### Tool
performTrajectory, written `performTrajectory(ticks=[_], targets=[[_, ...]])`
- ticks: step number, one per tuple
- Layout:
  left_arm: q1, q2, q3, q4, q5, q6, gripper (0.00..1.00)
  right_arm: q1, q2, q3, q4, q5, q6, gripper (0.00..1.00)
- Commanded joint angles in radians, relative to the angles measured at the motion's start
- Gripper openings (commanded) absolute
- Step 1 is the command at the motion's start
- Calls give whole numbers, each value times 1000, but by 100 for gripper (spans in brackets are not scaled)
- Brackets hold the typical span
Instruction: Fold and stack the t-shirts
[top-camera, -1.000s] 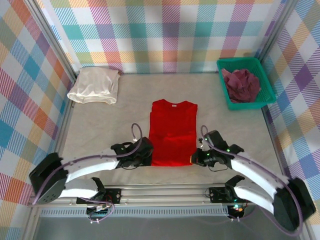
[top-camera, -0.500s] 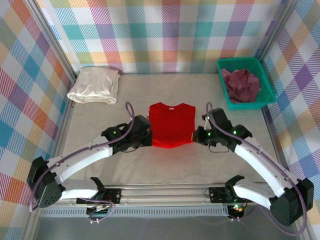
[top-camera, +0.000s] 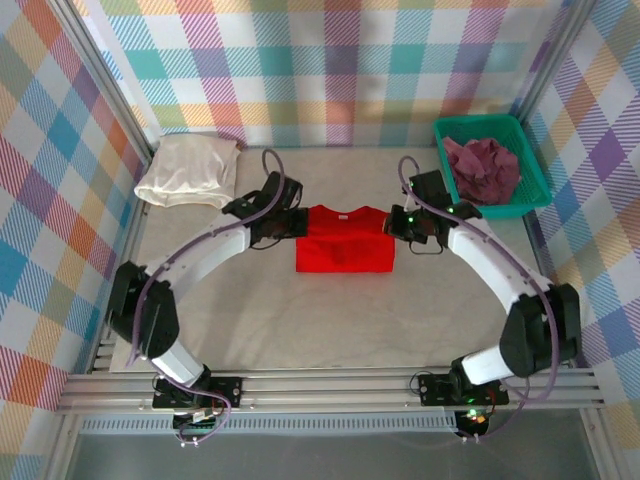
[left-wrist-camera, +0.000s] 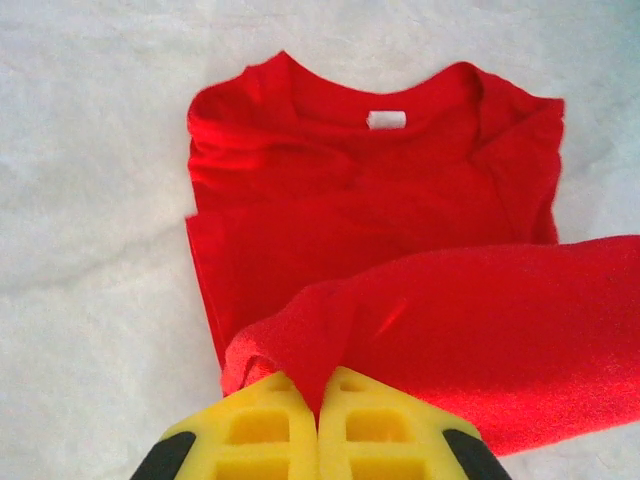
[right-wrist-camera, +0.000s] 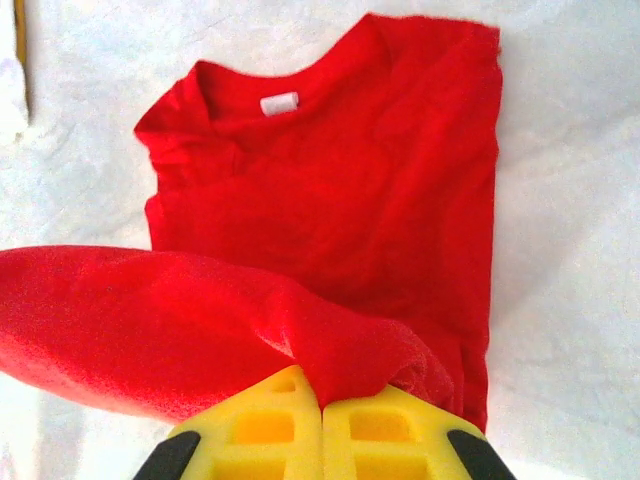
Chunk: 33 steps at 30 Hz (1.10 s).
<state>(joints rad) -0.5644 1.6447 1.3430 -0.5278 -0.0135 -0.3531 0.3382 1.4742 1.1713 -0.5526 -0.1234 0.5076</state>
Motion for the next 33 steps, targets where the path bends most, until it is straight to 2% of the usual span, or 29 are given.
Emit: performTrajectory(ticks=[1, 9, 14, 15, 16, 17, 20, 22, 24, 27, 28, 29, 30, 31, 33], targets=[[25, 64, 75, 13, 26, 72, 0, -16, 58, 63, 60, 9, -45, 0], [74, 215, 197, -13, 39, 112, 0, -58, 209, 162, 91, 2, -48, 0], [104, 321, 307, -29, 31, 141, 0, -80, 357, 297, 86, -25, -55, 0], [115, 355, 346, -31, 24, 148, 4, -86, 396, 340, 86, -43, -59, 5], [127, 395, 390, -29, 24, 156, 18, -90, 444, 397, 67, -46, -65, 22], [138, 434, 437, -35, 22, 166, 25, -96, 494, 463, 37, -51, -73, 28], [167, 563, 672, -121, -38, 173, 53, -119, 657, 699, -84, -74, -83, 32], [167, 618, 825, -219, -56, 187, 58, -126, 685, 765, -130, -98, -78, 35], [152, 577, 803, -230, -72, 168, 57, -121, 611, 669, -69, -124, -65, 35], [93, 394, 479, -15, -43, 146, 48, -99, 415, 376, 126, -187, -30, 27], [69, 337, 354, 80, -31, 134, 35, -92, 353, 273, 202, -202, -17, 17], [56, 304, 269, 166, -9, 122, 26, -85, 311, 196, 256, -218, 1, 6], [49, 284, 183, 238, 34, 98, 21, -80, 280, 125, 313, -247, 22, 0], [49, 282, 117, 346, 78, 69, 18, -76, 264, 66, 366, -281, 51, 0], [50, 321, 91, 408, 113, 55, 17, -71, 267, 8, 455, -339, 82, 0]])
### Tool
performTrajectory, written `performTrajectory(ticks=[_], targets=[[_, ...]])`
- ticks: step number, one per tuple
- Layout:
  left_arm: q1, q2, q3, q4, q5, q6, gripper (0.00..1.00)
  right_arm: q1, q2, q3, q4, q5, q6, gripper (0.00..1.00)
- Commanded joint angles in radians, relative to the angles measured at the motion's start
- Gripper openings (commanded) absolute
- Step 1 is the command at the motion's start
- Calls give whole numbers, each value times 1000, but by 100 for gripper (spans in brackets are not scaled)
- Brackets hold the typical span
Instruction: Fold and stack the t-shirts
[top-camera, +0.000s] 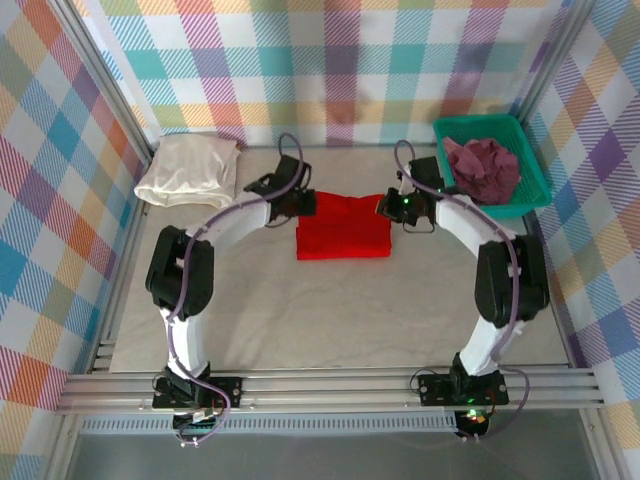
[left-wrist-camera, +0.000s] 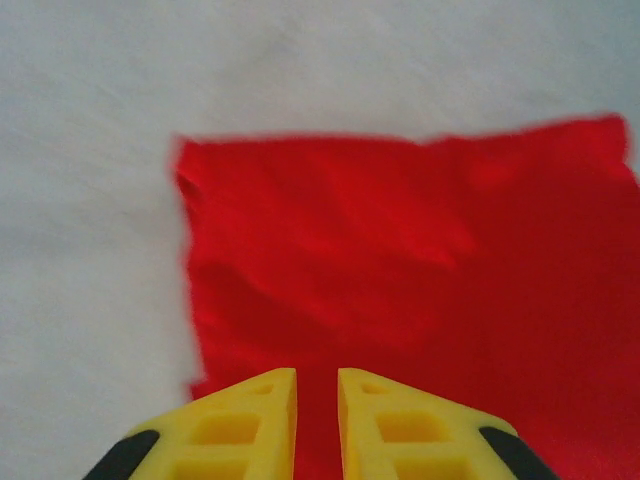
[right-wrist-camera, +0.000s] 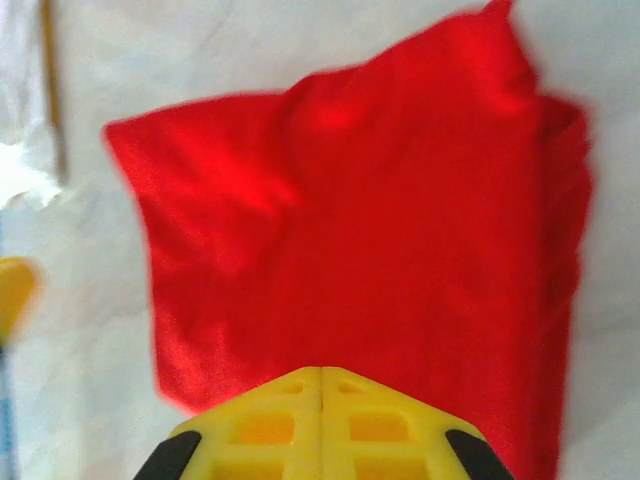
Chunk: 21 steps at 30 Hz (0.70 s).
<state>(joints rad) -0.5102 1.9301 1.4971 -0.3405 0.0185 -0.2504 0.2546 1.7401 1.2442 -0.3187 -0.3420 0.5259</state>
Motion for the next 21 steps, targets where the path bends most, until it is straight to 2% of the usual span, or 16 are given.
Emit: performTrajectory(ticks=[1, 5, 8, 13, 17, 21], targets=[[-1, 71, -41, 206, 70, -48, 17, 13, 18, -74, 244, -121, 62, 0], [20, 171, 4, 238, 69, -41, 16, 12, 128, -58, 240, -116, 43, 0], [24, 226, 34, 212, 82, -61, 15, 13, 171, -127, 317, -131, 80, 0], [15, 208, -95, 303, 88, -117, 15, 13, 208, -201, 330, -87, 66, 0], [16, 179, -70, 249, 72, -104, 16, 13, 179, -209, 317, -85, 60, 0], [5, 101, -58, 210, 91, -115, 16, 19, 87, -198, 279, -112, 58, 0]])
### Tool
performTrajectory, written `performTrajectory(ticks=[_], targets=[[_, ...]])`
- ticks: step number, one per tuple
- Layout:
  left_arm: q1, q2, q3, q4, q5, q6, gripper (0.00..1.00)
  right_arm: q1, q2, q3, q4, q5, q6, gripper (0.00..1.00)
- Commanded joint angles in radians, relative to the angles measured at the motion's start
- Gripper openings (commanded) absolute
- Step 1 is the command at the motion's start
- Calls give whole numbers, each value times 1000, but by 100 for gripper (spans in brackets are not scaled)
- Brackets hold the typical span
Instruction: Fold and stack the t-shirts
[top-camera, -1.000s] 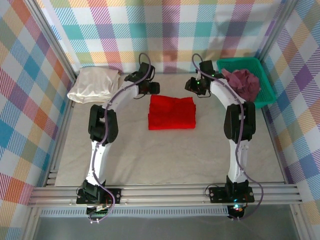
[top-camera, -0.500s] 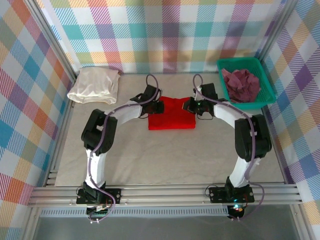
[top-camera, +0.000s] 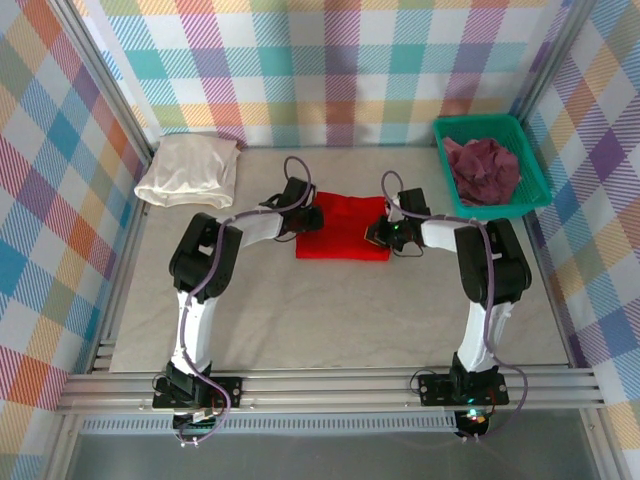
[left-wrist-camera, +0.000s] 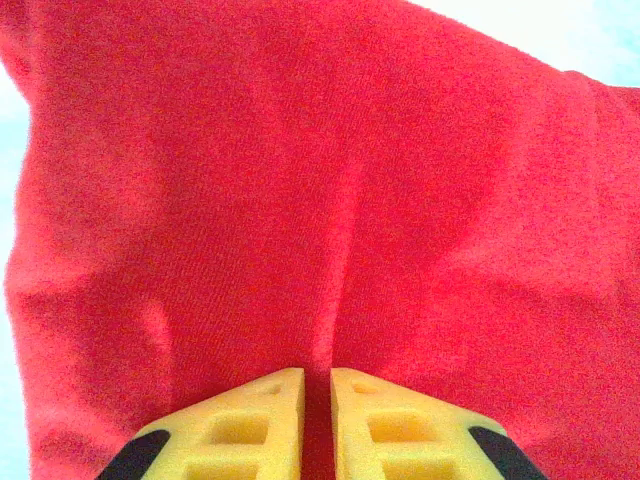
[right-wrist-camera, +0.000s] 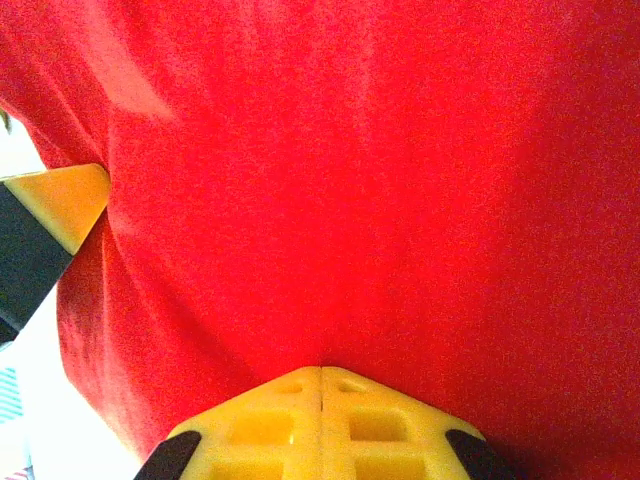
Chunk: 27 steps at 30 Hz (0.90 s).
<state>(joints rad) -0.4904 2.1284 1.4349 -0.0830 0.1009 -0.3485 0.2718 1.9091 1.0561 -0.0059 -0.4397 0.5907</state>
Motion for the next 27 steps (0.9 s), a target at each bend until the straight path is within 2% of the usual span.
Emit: performTrajectory(ticks=[1, 6, 10, 13, 15, 22, 27], targets=[[-20, -127, -24, -30, 18, -28, 16, 5, -113, -22, -29, -27, -5, 0], [-31, -247, -240, 143, 51, -136, 16, 31, -179, -93, 3, -114, 4, 0], [-37, -311, -376, 181, 22, -164, 18, 32, -132, -142, 5, -64, 0, 0], [-32, -369, -469, 207, 5, -185, 25, 33, -93, -153, -8, 0, -4, 0], [-23, -400, -507, 211, -4, -199, 37, 33, -75, -157, -12, 4, -5, 0], [22, -379, -470, 156, 44, -195, 56, 33, -73, -201, -14, 4, 8, 0], [26, -271, -318, 70, 54, -145, 59, 33, -74, -200, -18, -1, 0, 0]])
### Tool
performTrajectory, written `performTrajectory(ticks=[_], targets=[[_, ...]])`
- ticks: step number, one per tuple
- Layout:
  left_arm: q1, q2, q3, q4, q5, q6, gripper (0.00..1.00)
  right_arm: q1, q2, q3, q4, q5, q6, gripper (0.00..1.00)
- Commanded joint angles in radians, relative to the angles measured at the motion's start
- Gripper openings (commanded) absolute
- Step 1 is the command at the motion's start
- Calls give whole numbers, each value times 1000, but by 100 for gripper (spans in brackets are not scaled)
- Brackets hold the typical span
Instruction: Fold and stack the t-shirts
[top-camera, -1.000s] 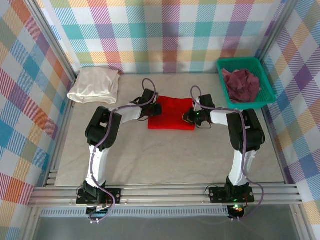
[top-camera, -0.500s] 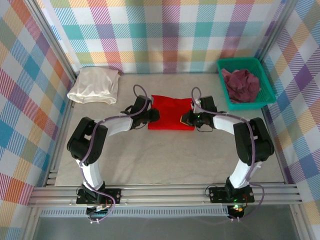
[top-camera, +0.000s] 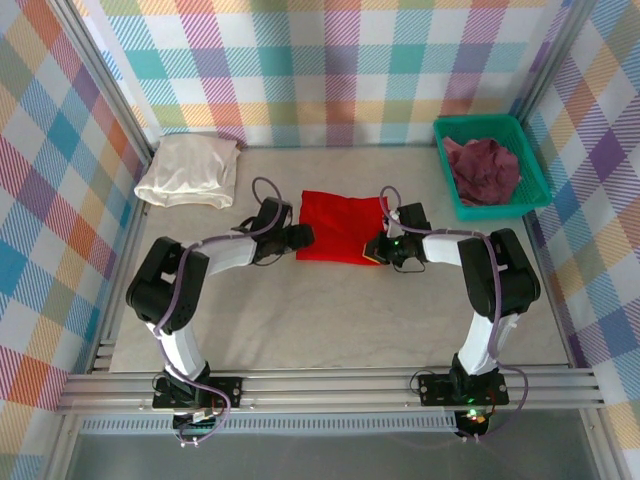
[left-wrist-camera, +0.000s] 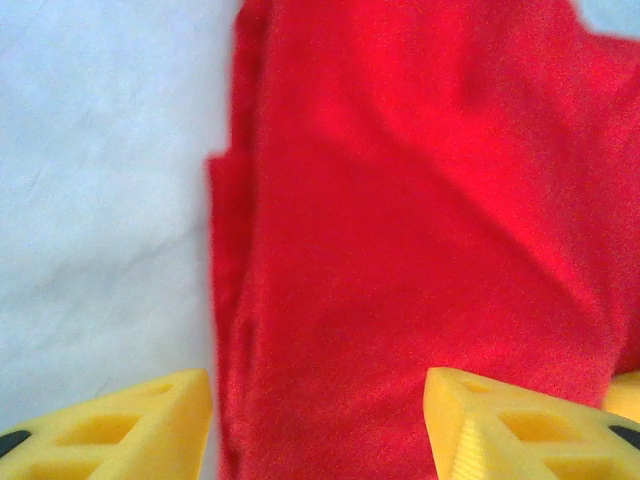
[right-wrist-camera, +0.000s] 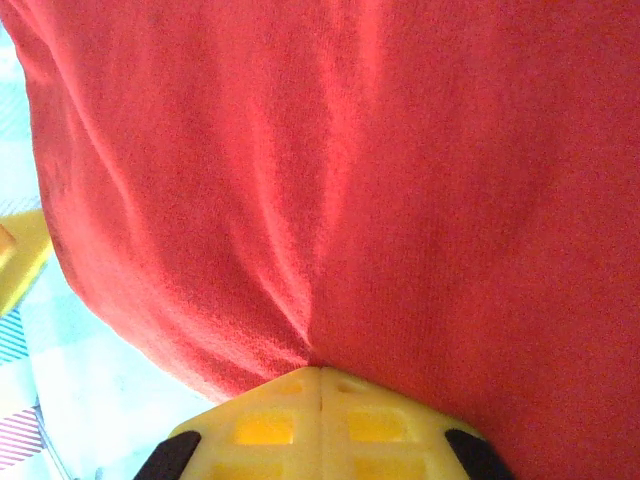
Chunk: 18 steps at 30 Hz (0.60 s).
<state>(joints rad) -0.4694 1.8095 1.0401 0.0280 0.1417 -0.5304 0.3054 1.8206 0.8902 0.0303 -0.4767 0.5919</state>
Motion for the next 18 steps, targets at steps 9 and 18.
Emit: performTrajectory(ticks=[9, 18], targets=[[7, 220, 310, -225, -84, 57, 63, -1, -18, -43, -62, 32, -5, 0], [-1, 215, 337, -268, -184, 21, 71, -2, -12, -19, -85, 20, -17, 0]])
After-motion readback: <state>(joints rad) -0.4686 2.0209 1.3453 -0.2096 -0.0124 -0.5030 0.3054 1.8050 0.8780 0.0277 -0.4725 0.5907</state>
